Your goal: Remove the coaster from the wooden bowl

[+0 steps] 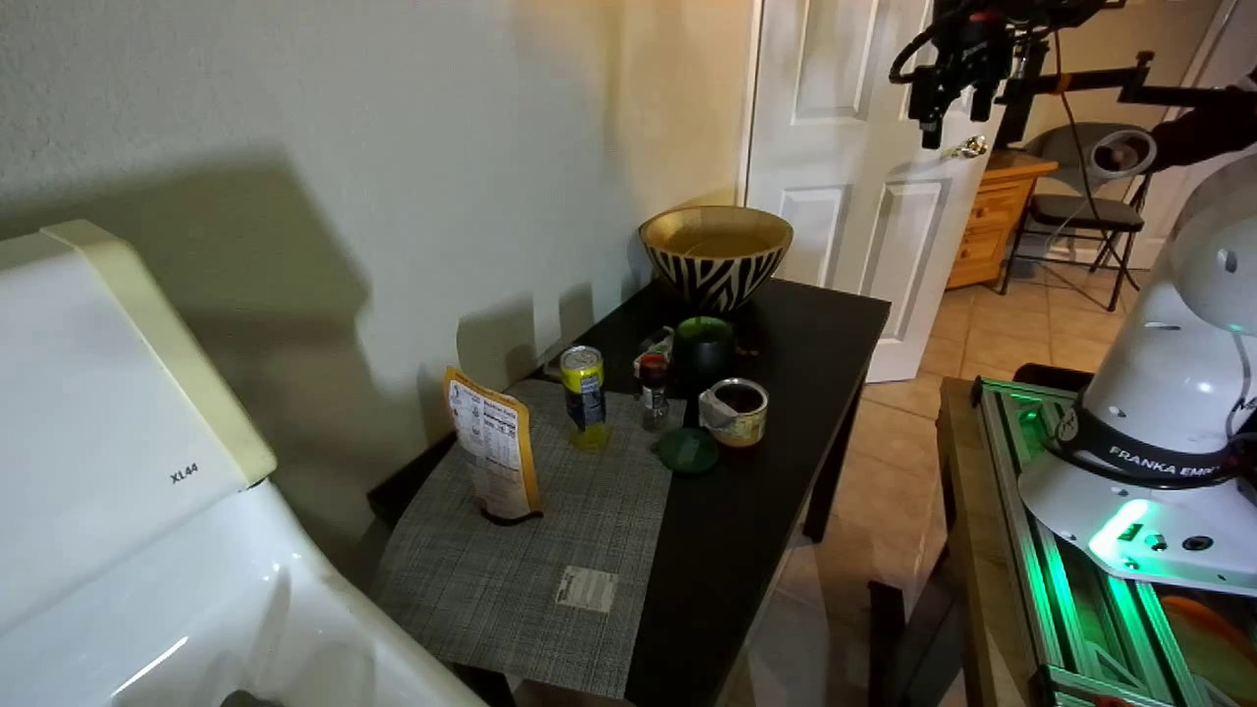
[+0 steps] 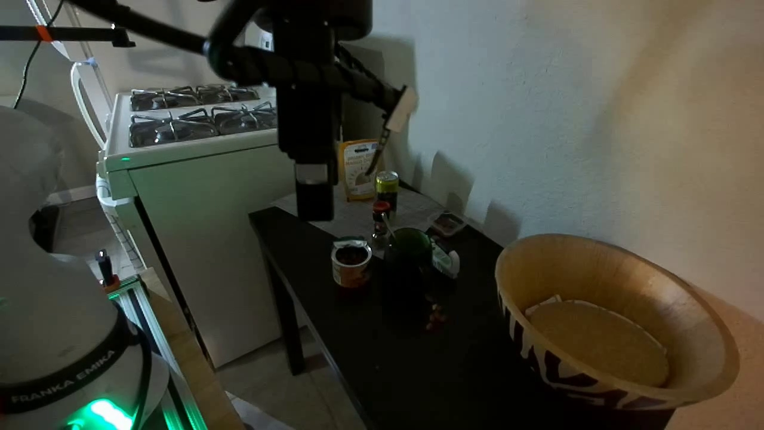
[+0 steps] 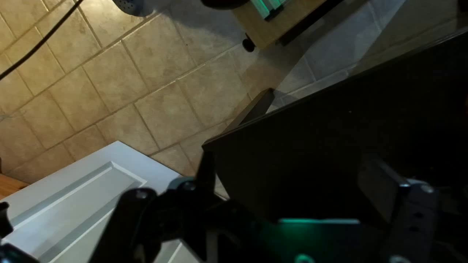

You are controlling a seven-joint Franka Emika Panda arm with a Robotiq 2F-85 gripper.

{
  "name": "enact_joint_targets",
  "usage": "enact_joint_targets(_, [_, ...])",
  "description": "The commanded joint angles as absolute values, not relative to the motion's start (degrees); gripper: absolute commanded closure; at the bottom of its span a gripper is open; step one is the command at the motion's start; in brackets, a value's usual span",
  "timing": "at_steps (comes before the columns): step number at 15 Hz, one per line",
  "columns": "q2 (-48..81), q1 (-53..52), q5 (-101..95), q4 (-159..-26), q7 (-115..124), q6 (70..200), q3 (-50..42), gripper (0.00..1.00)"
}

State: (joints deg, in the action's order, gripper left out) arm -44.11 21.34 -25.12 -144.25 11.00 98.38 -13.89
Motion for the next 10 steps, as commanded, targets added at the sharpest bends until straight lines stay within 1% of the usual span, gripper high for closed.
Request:
enact_joint_targets(1, [-39.32, 21.30, -23.71, -139.13, 6.49, 100.92, -18.14, 0.00])
enact_joint_targets(2, [-42.27, 22.34, -24.87, -142.17, 8.38, 100.45, -16.16, 0.00])
enact_joint_targets(10, [-41.53, 22.35, -24.89, -141.39, 8.02, 100.51, -16.09, 0.00])
